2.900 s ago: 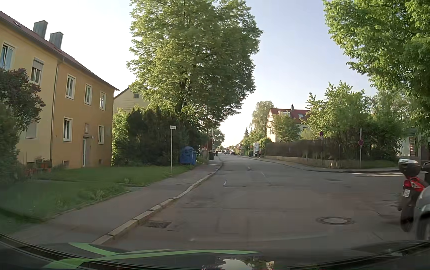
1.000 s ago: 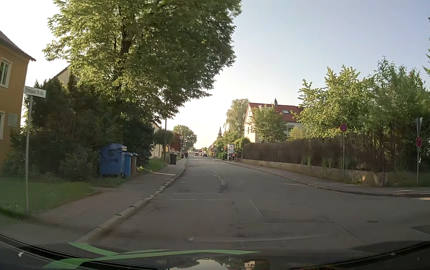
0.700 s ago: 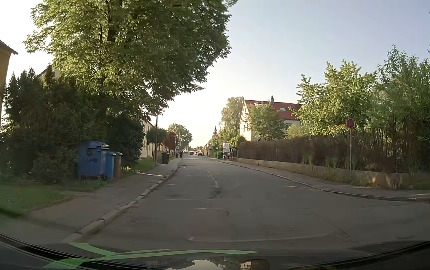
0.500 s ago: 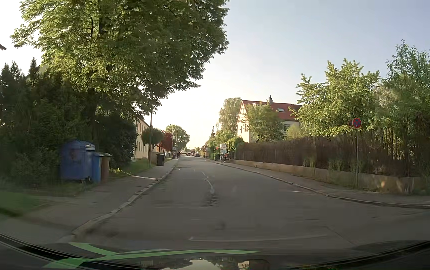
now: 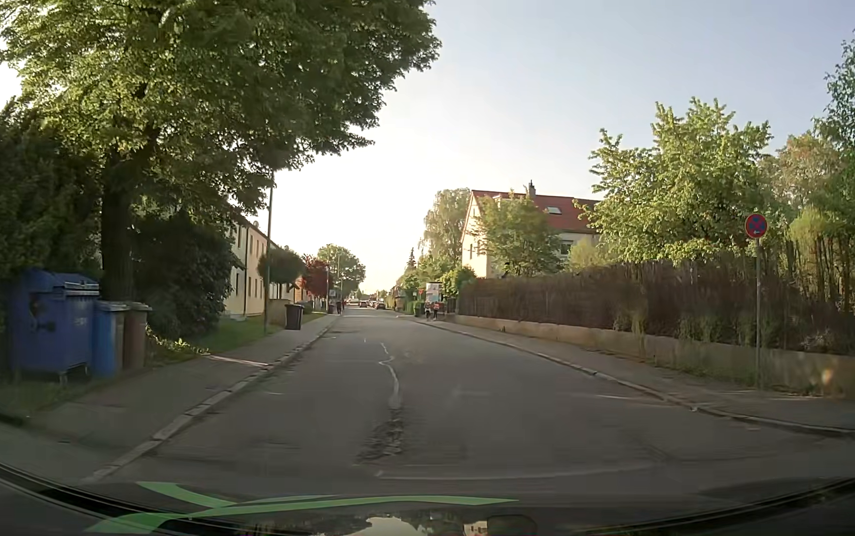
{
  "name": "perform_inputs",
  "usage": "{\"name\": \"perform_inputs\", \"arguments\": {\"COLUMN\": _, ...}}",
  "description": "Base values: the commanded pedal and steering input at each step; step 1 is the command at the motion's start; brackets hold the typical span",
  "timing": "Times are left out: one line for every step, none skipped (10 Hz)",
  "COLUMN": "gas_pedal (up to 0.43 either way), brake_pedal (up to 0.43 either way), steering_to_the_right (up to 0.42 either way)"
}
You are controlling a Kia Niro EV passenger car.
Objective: Follow the waypoints while adhering to traffic rules and regulations
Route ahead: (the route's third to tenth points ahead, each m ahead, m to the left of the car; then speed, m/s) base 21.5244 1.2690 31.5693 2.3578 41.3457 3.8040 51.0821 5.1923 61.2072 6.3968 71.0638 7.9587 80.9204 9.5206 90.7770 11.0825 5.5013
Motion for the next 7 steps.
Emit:
{"name": "perform_inputs", "arguments": {"gas_pedal": 0.110, "brake_pedal": 0.000, "steering_to_the_right": 0.018}}
{"name": "perform_inputs", "arguments": {"gas_pedal": 0.110, "brake_pedal": 0.000, "steering_to_the_right": 0.016}}
{"name": "perform_inputs", "arguments": {"gas_pedal": 0.098, "brake_pedal": 0.000, "steering_to_the_right": 0.013}}
{"name": "perform_inputs", "arguments": {"gas_pedal": 0.098, "brake_pedal": 0.000, "steering_to_the_right": 0.006}}
{"name": "perform_inputs", "arguments": {"gas_pedal": 0.098, "brake_pedal": 0.000, "steering_to_the_right": -0.005}}
{"name": "perform_inputs", "arguments": {"gas_pedal": 0.098, "brake_pedal": 0.000, "steering_to_the_right": -0.013}}
{"name": "perform_inputs", "arguments": {"gas_pedal": 0.098, "brake_pedal": 0.000, "steering_to_the_right": -0.015}}
